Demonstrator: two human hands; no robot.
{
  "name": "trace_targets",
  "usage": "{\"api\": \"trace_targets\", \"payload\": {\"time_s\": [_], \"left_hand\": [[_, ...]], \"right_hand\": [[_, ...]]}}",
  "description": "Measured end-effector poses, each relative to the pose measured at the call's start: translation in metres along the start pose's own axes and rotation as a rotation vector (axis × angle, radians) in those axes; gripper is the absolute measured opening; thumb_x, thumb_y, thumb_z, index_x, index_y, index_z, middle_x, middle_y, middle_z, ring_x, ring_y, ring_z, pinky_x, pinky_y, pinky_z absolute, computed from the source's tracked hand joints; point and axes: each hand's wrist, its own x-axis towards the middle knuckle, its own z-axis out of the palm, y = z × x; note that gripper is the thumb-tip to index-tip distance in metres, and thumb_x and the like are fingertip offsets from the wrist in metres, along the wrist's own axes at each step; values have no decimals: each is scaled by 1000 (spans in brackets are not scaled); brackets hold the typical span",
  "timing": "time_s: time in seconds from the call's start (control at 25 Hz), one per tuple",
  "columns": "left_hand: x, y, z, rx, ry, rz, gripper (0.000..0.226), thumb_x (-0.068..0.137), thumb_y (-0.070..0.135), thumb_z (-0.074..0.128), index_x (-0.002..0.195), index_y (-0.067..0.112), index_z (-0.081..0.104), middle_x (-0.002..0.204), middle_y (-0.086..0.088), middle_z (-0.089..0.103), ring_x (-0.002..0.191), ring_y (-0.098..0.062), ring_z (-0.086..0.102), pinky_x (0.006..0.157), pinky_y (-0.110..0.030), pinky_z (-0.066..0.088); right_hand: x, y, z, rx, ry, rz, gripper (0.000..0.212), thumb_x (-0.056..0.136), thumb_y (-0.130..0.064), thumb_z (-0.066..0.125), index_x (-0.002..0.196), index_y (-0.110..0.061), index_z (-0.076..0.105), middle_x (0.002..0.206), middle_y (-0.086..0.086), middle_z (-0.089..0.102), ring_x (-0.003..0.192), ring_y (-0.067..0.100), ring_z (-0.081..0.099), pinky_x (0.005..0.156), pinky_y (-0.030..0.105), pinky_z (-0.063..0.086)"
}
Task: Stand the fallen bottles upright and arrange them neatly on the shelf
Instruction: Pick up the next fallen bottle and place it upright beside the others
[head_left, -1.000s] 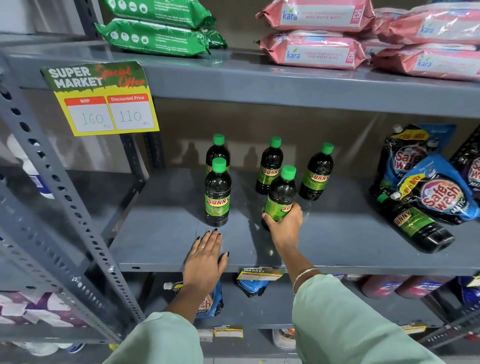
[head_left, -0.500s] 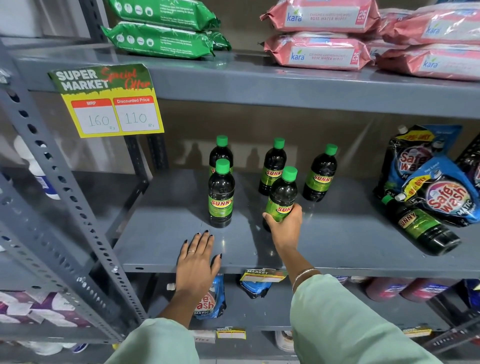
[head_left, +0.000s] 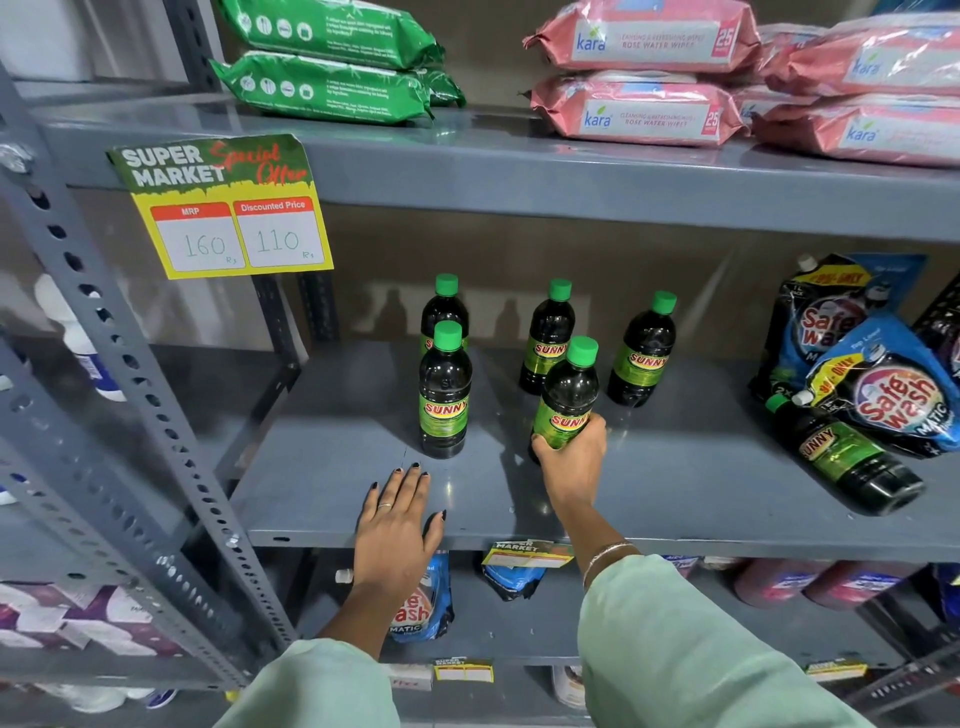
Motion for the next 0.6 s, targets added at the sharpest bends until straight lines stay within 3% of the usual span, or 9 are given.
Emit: {"api": "trace_targets", "payload": {"time_s": [0.28, 0.44, 0.6], "left_hand": [[0, 5, -3, -27, -8, 25, 79, 91, 50, -5, 123, 8, 54, 126, -9, 59, 118, -26, 52, 99, -47, 36], [2, 23, -2, -39, -1, 126, 74, 93, 46, -1, 120, 8, 57, 123, -7, 61, 115, -23, 55, 96, -47, 41], [5, 55, -1, -43, -5, 242, 57, 88, 42, 25, 118, 8, 58, 121, -7, 62, 112, -23, 57, 96, -40, 43]], "right_hand": [[-1, 3, -8, 2, -24, -35, 75, 69, -19, 81, 129, -7, 38, 128, 12, 48, 121, 26, 46, 96, 37, 43], [0, 7, -29, 7, -3, -24, 89, 68, -32, 81, 137, -8, 31, 138, 13, 42, 131, 26, 39, 105, 41, 38], [18, 10, -74, -27, 84, -38, 85, 73, -40, 76, 137, -7, 32, 138, 14, 42, 131, 27, 39, 105, 41, 36]]}}
